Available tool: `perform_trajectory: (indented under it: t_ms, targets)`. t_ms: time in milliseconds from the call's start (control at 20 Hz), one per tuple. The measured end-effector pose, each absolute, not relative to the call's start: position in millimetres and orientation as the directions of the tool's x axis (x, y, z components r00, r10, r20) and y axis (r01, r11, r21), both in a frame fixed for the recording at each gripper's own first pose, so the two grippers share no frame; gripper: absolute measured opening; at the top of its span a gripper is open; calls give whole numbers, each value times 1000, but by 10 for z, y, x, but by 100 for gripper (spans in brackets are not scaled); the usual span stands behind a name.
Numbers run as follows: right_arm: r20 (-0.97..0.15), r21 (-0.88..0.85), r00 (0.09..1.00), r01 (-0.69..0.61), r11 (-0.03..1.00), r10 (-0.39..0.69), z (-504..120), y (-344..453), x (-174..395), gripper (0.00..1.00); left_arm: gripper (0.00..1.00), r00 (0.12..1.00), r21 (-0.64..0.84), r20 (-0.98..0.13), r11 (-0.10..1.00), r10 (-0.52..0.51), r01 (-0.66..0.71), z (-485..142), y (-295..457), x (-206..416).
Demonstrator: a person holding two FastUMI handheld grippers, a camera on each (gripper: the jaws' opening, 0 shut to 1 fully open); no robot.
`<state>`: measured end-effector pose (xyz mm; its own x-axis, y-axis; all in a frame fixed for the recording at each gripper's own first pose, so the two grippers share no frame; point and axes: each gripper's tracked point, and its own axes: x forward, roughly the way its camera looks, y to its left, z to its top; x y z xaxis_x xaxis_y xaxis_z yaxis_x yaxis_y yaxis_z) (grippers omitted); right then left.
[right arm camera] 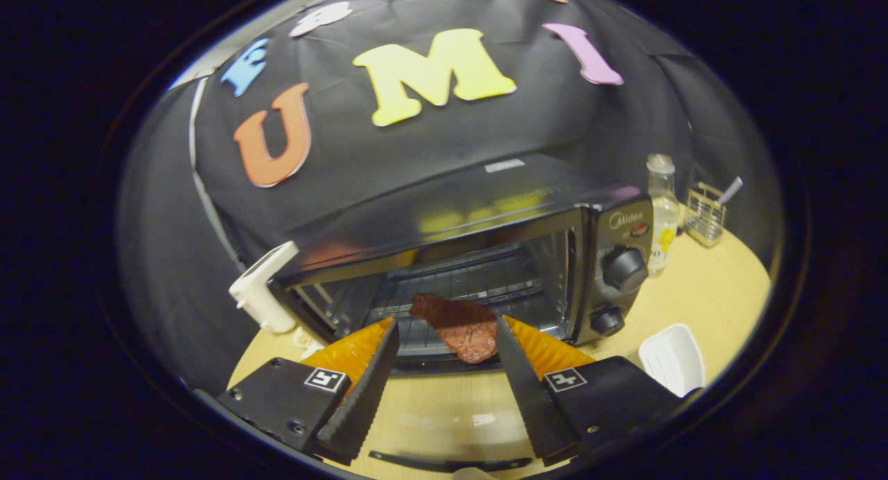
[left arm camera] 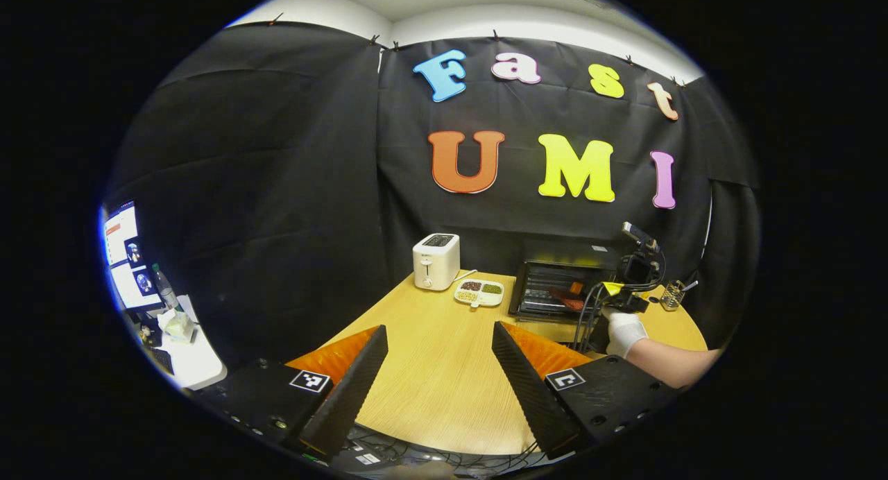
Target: Open the electric oven with the left hand, put the food in, and close the electric oven.
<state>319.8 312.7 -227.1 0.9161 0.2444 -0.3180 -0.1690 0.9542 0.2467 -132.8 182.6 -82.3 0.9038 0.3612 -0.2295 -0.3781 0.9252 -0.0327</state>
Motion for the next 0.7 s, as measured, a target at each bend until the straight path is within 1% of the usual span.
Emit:
perform_trajectory:
  t_ms: [100,250,300,400,600,700]
  targets:
    - [-308,166,891,-296,941,334,-2090,3181,2813,90,97,903,-28,-211,921,375,-389,-764,1784,-1487]
    - [-262,65,884,-385,921,388,-1600,3053,2204,90,97,904,-33,-183,917,386,-398,-703,1681,-1784]
    - [-241,48,881,-408,912,407,-1402,3001,2030,95,96,904,-35,-181,916,386,-399,-692,1639,-1867]
    - [-190,32,889,-418,908,416,-1026,2826,1718,98,97,910,-37,-164,919,382,-392,-664,1526,-2020]
    - [-112,48,906,-405,913,408,-435,2346,1190,97,96,925,-27,-128,931,357,-363,-630,1289,-2204]
    - [-87,43,909,-406,913,408,-292,2069,978,96,96,929,-33,-124,934,350,-356,-641,1170,-2186]
